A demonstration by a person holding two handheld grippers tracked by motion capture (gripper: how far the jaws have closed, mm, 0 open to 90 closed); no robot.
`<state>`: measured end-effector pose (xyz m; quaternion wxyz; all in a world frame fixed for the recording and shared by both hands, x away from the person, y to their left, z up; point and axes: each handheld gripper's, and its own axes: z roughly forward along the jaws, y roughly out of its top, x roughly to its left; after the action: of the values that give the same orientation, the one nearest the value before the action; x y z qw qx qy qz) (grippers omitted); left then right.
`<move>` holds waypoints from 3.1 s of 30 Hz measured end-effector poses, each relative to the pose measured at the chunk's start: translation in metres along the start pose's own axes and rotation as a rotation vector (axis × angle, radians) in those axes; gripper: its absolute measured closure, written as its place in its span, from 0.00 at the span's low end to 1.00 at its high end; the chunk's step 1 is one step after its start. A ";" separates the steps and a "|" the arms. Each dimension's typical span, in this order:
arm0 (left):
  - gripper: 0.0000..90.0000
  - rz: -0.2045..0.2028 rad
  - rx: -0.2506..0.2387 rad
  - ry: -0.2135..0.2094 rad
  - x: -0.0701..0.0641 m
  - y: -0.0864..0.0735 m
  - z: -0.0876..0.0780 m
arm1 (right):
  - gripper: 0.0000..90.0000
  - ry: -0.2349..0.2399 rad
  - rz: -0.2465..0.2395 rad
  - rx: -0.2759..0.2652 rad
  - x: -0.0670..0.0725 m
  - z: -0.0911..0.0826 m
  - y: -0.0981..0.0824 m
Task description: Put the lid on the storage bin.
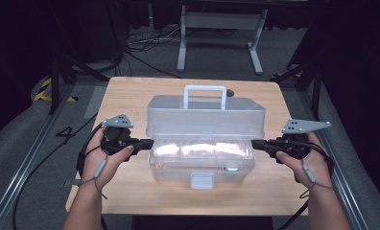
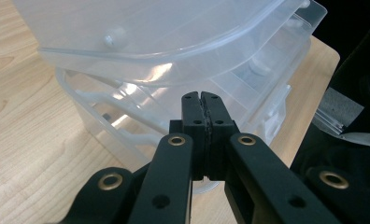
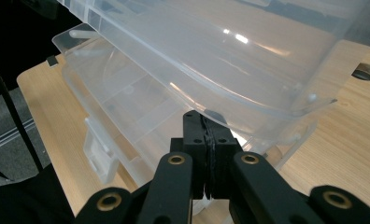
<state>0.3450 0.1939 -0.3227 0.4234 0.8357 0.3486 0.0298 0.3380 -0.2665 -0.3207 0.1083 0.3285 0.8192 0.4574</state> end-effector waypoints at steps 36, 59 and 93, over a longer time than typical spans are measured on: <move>1.00 0.004 0.113 0.046 0.000 -0.003 0.006 | 0.97 0.026 -0.030 0.186 0.005 0.008 -0.006; 1.00 0.023 0.194 0.021 -0.001 -0.006 0.010 | 0.97 0.010 -0.036 0.277 0.001 0.007 -0.011; 1.00 0.038 0.367 0.003 0.002 -0.014 0.025 | 1.00 0.023 -0.073 0.442 -0.004 0.021 -0.021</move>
<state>0.3471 0.1839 -0.3494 0.2628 0.9052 0.3330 -0.0252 0.3417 -0.2622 -0.3507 0.0408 0.3092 0.9120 0.2663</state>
